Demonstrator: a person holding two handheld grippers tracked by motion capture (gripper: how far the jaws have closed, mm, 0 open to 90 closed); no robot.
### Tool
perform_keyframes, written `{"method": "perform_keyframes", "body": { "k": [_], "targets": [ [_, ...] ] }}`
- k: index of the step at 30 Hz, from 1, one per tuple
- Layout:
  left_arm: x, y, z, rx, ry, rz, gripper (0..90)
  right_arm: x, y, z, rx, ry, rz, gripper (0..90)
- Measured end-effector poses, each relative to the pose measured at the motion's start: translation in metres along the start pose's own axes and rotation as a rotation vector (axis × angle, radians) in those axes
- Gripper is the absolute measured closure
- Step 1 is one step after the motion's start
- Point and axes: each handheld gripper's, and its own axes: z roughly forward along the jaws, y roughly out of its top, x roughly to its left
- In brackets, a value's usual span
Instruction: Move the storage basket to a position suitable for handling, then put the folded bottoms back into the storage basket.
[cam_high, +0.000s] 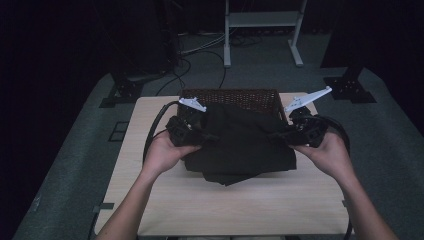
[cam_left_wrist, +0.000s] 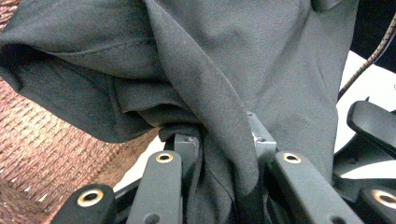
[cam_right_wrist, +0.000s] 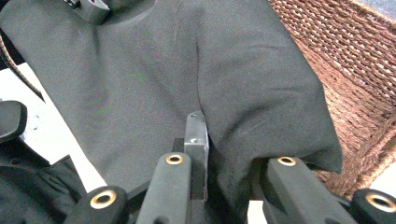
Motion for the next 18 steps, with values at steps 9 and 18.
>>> {"method": "perform_keyframes", "body": {
  "k": [9,18],
  "targets": [
    [-0.001,0.003,-0.004,0.007,0.011,0.011,71.6,0.001,0.004,-0.002,-0.002,-0.005,-0.007,76.3],
    [0.007,0.016,-0.010,-0.004,0.012,0.007,71.6,-0.006,0.015,-0.007,-0.015,-0.003,0.005,76.3]
  ]
}}
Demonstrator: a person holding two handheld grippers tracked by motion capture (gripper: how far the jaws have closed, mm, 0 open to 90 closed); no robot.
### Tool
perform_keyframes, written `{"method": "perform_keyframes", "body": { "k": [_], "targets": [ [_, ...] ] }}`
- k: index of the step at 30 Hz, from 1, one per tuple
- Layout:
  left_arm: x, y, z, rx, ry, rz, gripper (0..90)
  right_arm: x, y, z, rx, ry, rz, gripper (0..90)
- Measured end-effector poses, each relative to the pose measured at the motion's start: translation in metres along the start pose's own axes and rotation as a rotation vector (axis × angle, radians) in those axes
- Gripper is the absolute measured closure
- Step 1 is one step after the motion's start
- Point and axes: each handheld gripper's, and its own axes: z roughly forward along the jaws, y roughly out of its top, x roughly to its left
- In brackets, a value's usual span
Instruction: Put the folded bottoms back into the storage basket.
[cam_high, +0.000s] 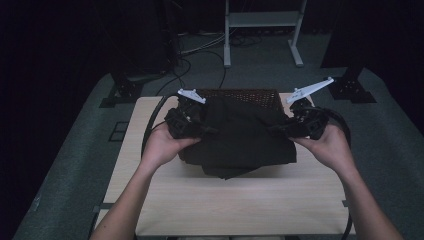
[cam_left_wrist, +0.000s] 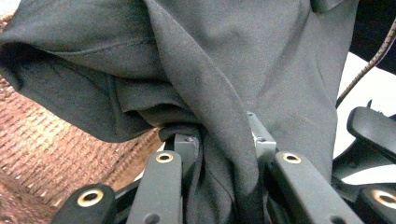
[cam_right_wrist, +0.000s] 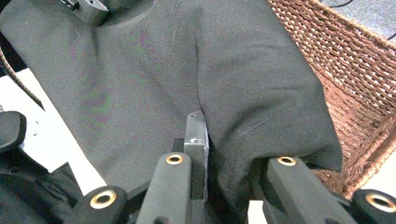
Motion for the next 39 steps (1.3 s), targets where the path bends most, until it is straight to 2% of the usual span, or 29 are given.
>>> {"method": "perform_keyframes", "body": {
  "k": [7,14,24,39],
  "targets": [
    [0.008,0.009,-0.003,-0.008,-0.005,-0.018,71.6,-0.007,0.011,0.001,-0.003,-0.002,0.005,76.3],
    [0.021,0.022,-0.007,0.003,0.020,-0.022,71.7,-0.015,0.030,0.001,0.001,-0.012,0.011,76.3],
    [0.036,0.031,-0.009,0.012,0.026,-0.034,71.7,-0.026,0.051,0.005,0.011,-0.012,0.015,76.3],
    [0.054,0.048,-0.005,0.013,0.032,-0.056,71.7,-0.042,0.068,0.009,0.014,-0.028,0.025,76.4]
  ]
}}
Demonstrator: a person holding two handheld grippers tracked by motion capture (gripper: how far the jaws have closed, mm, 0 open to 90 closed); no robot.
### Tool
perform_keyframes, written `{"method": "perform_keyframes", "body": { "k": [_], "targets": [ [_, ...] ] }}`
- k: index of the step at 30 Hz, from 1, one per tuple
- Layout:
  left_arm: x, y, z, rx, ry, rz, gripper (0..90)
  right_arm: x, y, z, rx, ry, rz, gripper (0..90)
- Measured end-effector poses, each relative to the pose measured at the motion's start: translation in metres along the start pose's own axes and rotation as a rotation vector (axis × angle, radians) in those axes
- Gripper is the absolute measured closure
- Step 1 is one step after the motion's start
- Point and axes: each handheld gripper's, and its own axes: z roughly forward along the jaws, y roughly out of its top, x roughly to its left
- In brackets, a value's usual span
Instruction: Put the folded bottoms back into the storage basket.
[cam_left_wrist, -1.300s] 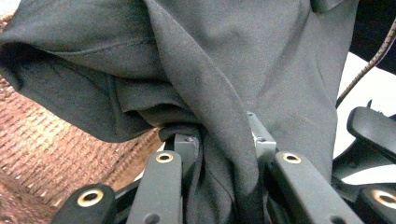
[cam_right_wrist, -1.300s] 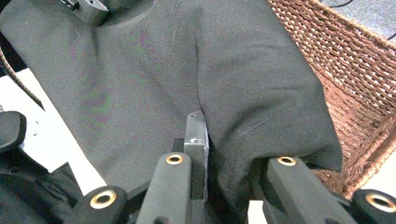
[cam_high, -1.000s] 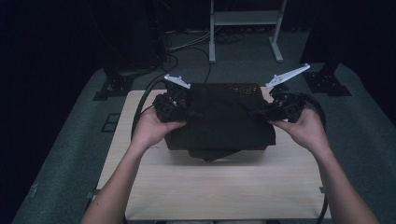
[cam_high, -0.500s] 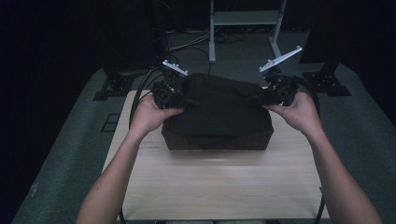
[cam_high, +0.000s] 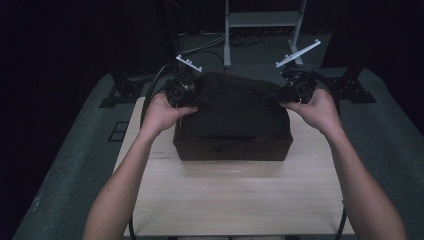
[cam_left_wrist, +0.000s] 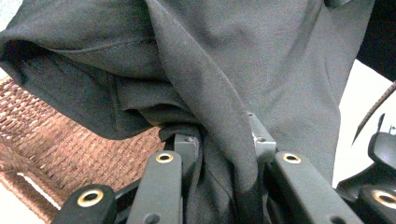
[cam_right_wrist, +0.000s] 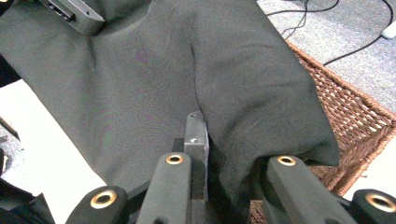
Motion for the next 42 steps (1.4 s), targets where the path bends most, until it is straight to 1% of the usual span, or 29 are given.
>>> {"method": "perform_keyframes", "body": {
  "k": [3,6,7,11,17,21,24,26,31,35,36,37,39,40,42],
  "targets": [
    [0.006,0.005,0.001,0.002,0.007,-0.007,71.7,-0.006,0.004,0.004,-0.002,0.000,0.007,76.4],
    [0.009,0.007,0.001,-0.003,0.007,-0.010,71.7,-0.010,0.007,0.006,-0.002,0.002,0.014,76.4],
    [0.012,0.007,0.002,0.004,0.007,-0.014,71.7,-0.011,0.008,0.007,-0.001,0.004,0.015,76.4],
    [0.017,0.009,0.003,0.008,0.009,-0.024,71.7,-0.014,0.013,0.012,0.005,0.005,0.015,76.4],
    [0.025,0.015,0.005,0.013,0.016,-0.029,71.7,-0.019,0.018,0.016,0.000,0.004,0.020,76.4],
    [0.030,0.017,0.008,0.011,0.019,-0.042,71.8,-0.024,0.019,0.020,-0.001,0.005,0.028,76.4],
    [0.036,0.018,0.012,0.018,0.017,-0.056,71.8,-0.027,0.021,0.023,0.002,0.008,0.033,76.4],
    [0.038,0.019,0.013,0.018,0.018,-0.057,71.8,-0.029,0.022,0.026,0.005,0.008,0.034,76.5],
    [0.048,0.021,0.019,0.027,0.021,-0.073,71.8,-0.034,0.024,0.032,0.008,0.009,0.046,76.4],
    [0.052,0.024,0.021,0.026,0.018,-0.077,71.8,-0.038,0.025,0.036,0.008,0.010,0.057,76.4],
    [0.053,0.024,0.023,0.028,0.019,-0.078,71.8,-0.039,0.025,0.036,0.008,0.010,0.055,76.5],
    [0.054,0.025,0.023,0.029,0.019,-0.081,71.8,-0.042,0.025,0.038,0.007,0.010,0.062,76.5],
    [0.057,0.027,0.027,0.028,0.025,-0.079,71.8,-0.044,0.025,0.040,0.008,0.009,0.067,76.5],
    [0.058,0.027,0.028,0.029,0.024,-0.086,71.9,-0.046,0.025,0.041,0.009,0.011,0.069,76.9],
    [0.060,0.028,0.028,0.034,0.023,-0.082,71.9,-0.046,0.025,0.042,0.012,0.012,0.076,76.9]
  ]
}}
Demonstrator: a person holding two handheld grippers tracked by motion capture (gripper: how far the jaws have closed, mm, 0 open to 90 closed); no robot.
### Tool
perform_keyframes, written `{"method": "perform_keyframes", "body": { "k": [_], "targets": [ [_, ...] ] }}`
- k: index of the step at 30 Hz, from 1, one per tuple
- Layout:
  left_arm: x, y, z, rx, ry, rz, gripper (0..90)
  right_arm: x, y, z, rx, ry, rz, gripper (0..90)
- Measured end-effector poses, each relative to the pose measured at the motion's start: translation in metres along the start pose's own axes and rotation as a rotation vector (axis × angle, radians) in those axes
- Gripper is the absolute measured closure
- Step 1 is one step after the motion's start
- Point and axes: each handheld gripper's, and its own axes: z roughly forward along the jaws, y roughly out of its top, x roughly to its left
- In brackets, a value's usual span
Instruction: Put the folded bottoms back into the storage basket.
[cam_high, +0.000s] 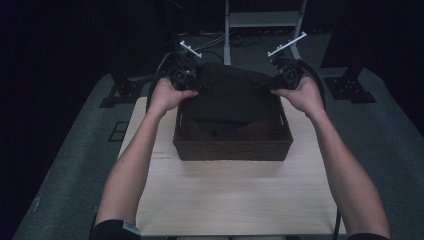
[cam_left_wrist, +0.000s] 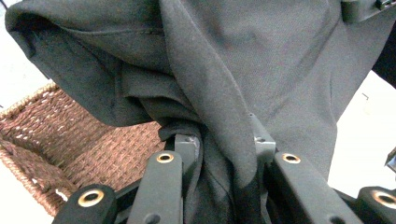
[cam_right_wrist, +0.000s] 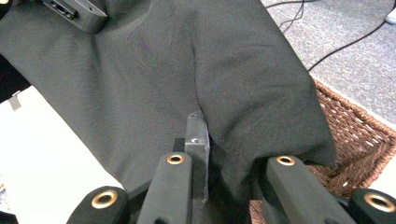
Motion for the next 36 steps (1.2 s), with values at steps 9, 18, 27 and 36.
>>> {"method": "perform_keyframes", "body": {
  "k": [9,18,27,36],
  "targets": [
    [0.009,0.001,0.014,0.021,0.012,-0.020,72.0,-0.007,0.001,0.013,0.021,-0.006,0.012,76.9],
    [0.016,0.000,0.024,0.036,0.028,-0.036,72.0,-0.013,0.002,0.024,0.039,-0.004,0.030,76.9],
    [0.022,-0.003,0.033,0.037,0.029,-0.048,72.0,-0.018,0.001,0.034,0.053,-0.004,0.038,77.0],
    [0.027,-0.007,0.045,0.045,0.035,-0.054,71.9,-0.024,-0.002,0.043,0.058,0.006,0.063,77.0]
  ]
}}
